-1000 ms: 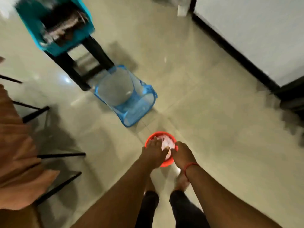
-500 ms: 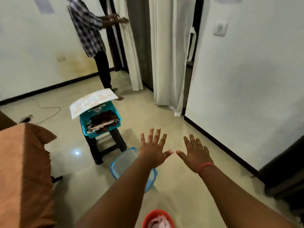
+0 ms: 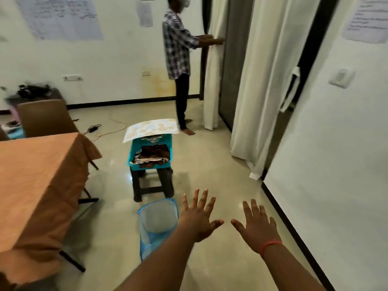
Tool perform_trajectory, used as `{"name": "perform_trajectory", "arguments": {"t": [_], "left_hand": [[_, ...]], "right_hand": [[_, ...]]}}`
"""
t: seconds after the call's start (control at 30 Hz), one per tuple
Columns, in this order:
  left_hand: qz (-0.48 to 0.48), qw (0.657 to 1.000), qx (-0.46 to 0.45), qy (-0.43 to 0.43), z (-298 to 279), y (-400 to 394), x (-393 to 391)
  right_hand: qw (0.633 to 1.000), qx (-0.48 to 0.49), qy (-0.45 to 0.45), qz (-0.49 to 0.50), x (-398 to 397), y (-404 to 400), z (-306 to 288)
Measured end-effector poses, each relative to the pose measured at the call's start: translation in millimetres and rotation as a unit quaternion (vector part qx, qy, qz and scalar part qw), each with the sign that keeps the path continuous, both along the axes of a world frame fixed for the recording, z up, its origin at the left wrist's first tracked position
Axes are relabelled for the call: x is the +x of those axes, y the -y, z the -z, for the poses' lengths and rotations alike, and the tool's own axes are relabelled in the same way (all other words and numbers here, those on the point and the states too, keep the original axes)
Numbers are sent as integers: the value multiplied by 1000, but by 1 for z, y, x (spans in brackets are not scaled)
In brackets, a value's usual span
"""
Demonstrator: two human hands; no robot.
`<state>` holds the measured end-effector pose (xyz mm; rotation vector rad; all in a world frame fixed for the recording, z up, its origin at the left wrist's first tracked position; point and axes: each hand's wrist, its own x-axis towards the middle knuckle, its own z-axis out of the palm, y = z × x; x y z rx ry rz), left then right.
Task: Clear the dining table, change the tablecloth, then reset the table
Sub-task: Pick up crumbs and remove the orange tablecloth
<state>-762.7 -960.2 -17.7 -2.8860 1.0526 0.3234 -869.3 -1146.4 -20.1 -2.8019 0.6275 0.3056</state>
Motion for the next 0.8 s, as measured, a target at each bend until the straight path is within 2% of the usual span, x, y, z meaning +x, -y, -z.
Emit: {"name": "perform_trajectory", "arguments": {"t": [0.3, 0.43, 0.6, 0.8], "left_hand": [[-100, 995, 10, -28, 35, 37, 108], [-123, 992, 11, -37, 43, 59, 189], [-163, 986, -9, -38, 23, 89, 303], [-251, 967, 7, -38, 36, 97, 403]], "right_hand": [[996, 0, -17, -90, 152, 49, 32], [993, -5, -52, -108, 237, 78, 36], [991, -11, -33, -132, 353, 110, 17], [977, -3, -37, -209, 488, 137, 29]]}}
